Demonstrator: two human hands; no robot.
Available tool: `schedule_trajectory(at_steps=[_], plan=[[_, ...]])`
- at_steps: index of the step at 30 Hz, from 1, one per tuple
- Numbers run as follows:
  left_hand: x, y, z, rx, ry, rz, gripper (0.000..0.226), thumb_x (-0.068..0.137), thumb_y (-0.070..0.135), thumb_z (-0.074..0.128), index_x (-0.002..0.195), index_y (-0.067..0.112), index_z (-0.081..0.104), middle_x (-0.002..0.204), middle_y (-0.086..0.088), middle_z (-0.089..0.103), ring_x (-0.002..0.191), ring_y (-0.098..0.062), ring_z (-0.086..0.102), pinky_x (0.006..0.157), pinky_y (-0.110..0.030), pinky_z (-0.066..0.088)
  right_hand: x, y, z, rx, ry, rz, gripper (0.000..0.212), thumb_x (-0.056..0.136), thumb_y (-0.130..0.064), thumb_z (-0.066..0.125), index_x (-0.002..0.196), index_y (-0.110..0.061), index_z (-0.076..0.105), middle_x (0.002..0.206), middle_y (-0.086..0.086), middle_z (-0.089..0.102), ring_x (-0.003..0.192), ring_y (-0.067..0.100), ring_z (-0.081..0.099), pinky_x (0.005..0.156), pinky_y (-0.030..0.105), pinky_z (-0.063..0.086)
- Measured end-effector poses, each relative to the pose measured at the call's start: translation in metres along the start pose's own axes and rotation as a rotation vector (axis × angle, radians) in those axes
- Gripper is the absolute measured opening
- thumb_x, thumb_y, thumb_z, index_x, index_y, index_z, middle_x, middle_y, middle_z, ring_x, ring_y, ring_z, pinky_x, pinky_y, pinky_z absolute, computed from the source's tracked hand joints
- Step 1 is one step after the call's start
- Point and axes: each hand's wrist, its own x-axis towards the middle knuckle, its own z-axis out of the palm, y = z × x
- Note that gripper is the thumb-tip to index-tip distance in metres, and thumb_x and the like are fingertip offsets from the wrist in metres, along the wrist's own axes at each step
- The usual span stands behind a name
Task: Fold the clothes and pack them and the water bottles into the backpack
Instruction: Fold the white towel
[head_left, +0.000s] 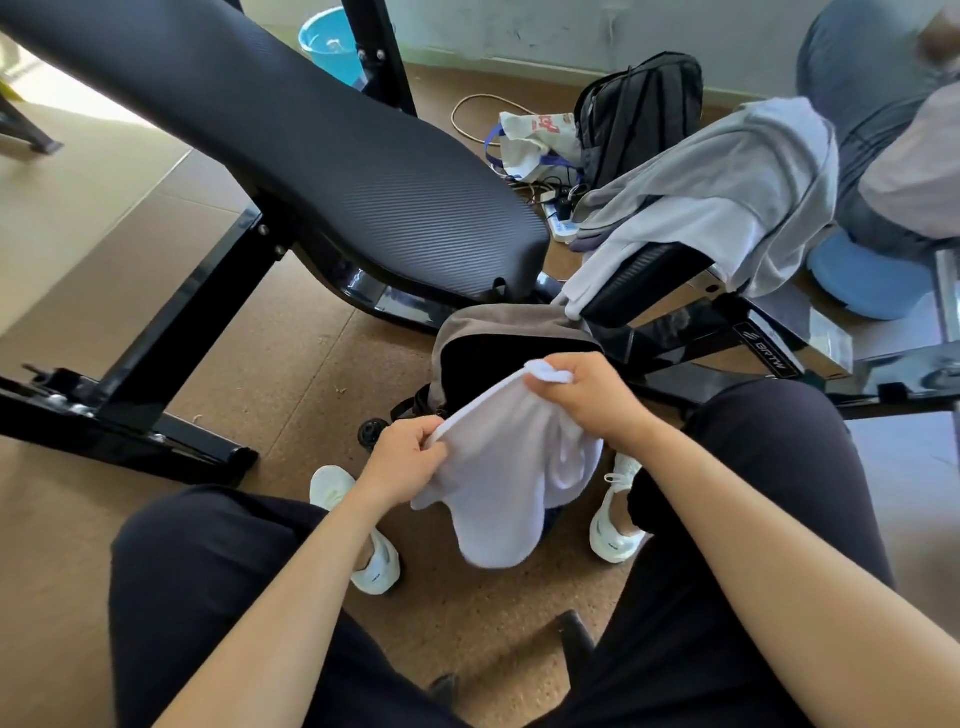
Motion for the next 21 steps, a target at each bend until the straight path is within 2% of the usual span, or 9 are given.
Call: schedule_trajectory(at_steps=[2, 4, 7, 11, 13, 15, 17, 19, 21], plan=[[0.001, -0.006, -0.004, 0.021, 0.037, -0.037, 0.019, 0.090, 0.004, 0.054, 0.074, 0.011, 0.060, 0.063, 0.000, 0.051, 0.061, -0.015, 0.045, 0.064, -0.034, 0.035, 0.004, 0.005, -0.011, 0.040, 0.096, 0.050, 0.049, 0.099, -0.027, 0.065, 0.074, 0.009, 0.043, 0.068, 0.008, 0.039, 0.064, 0.016, 0.037, 0.055, 0.025, 0.030], [0.002, -0.008, -0.007, -0.032, 0.089, -0.053, 0.023, 0.096, 0.006, 0.055, 0.087, 0.020, 0.071, 0.074, 0.003, 0.064, 0.068, -0.014, 0.053, 0.064, -0.032, 0.039, 0.007, 0.010, -0.023, 0.085, 0.186, 0.103, 0.045, 0.099, -0.027, 0.065, 0.074, 0.005, 0.049, 0.068, 0.007, 0.040, 0.064, 0.015, 0.038, 0.055, 0.025, 0.032], [0.002, -0.009, -0.009, -0.310, 0.160, -0.105, 0.019, 0.101, 0.013, 0.060, 0.101, 0.024, 0.075, 0.093, 0.002, 0.074, 0.085, -0.014, 0.065, 0.070, -0.025, 0.049, 0.008, 0.015, -0.033, 0.097, 0.256, 0.135, 0.043, 0.100, -0.028, 0.064, 0.072, 0.002, 0.049, 0.067, 0.007, 0.037, 0.064, 0.016, 0.036, 0.059, 0.029, 0.032], [0.003, -0.004, -0.017, -0.719, 0.316, -0.219, 0.016, 0.101, 0.028, 0.063, 0.100, 0.020, 0.077, 0.102, -0.004, 0.077, 0.099, -0.022, 0.068, 0.088, -0.038, 0.053, 0.008, 0.021, -0.040, 0.034, 0.315, 0.216, 0.053, 0.101, -0.036, 0.060, 0.064, -0.003, 0.042, 0.056, 0.011, 0.034, 0.057, 0.014, 0.035, 0.060, 0.032, 0.029], [0.005, 0.000, -0.022, -0.882, 0.412, -0.250, 0.017, 0.102, 0.028, 0.062, 0.098, 0.017, 0.075, 0.100, -0.005, 0.076, 0.096, -0.023, 0.070, 0.087, -0.040, 0.054, 0.008, 0.022, -0.041, -0.075, 0.343, 0.226, 0.056, 0.103, -0.038, 0.055, 0.061, -0.005, 0.038, 0.056, 0.013, 0.035, 0.057, 0.016, 0.035, 0.058, 0.032, 0.028], [0.004, 0.002, -0.025, -0.887, 0.515, -0.292, 0.017, 0.103, 0.028, 0.060, 0.097, 0.019, 0.073, 0.101, -0.006, 0.074, 0.099, -0.024, 0.068, 0.088, -0.041, 0.054, 0.008, 0.020, -0.041, -0.155, 0.389, 0.236, 0.058, 0.106, -0.039, 0.048, 0.060, -0.008, 0.032, 0.057, 0.009, 0.034, 0.055, 0.017, 0.031, 0.053, 0.031, 0.025], [0.002, -0.001, -0.027, -0.803, 0.582, -0.381, 0.016, 0.102, 0.031, 0.058, 0.096, 0.022, 0.070, 0.103, -0.005, 0.069, 0.102, -0.025, 0.064, 0.091, -0.043, 0.052, 0.008, 0.020, -0.040, -0.216, 0.436, 0.291, 0.059, 0.108, -0.041, 0.042, 0.060, -0.006, 0.036, 0.059, 0.008, 0.041, 0.055, 0.018, 0.037, 0.053, 0.032, 0.028], [0.003, -0.006, -0.030, -0.781, 0.627, -0.495, 0.015, 0.098, 0.030, 0.057, 0.093, 0.020, 0.066, 0.099, -0.006, 0.066, 0.097, -0.028, 0.061, 0.093, -0.045, 0.050, 0.009, 0.020, -0.039, -0.308, 0.467, 0.356, 0.061, 0.109, -0.046, 0.035, 0.061, -0.008, 0.044, 0.063, 0.006, 0.051, 0.061, 0.019, 0.045, 0.059, 0.034, 0.035], [0.005, -0.008, -0.036, -0.806, 0.663, -0.605, 0.010, 0.093, 0.025, 0.057, 0.087, 0.018, 0.061, 0.086, -0.004, 0.059, 0.090, -0.030, 0.053, 0.090, -0.043, 0.047, 0.010, 0.022, -0.040, -0.349, 0.509, 0.386, 0.065, 0.108, -0.049, 0.032, 0.064, -0.006, 0.051, 0.068, 0.009, 0.056, 0.067, 0.022, 0.050, 0.066, 0.036, 0.039]])
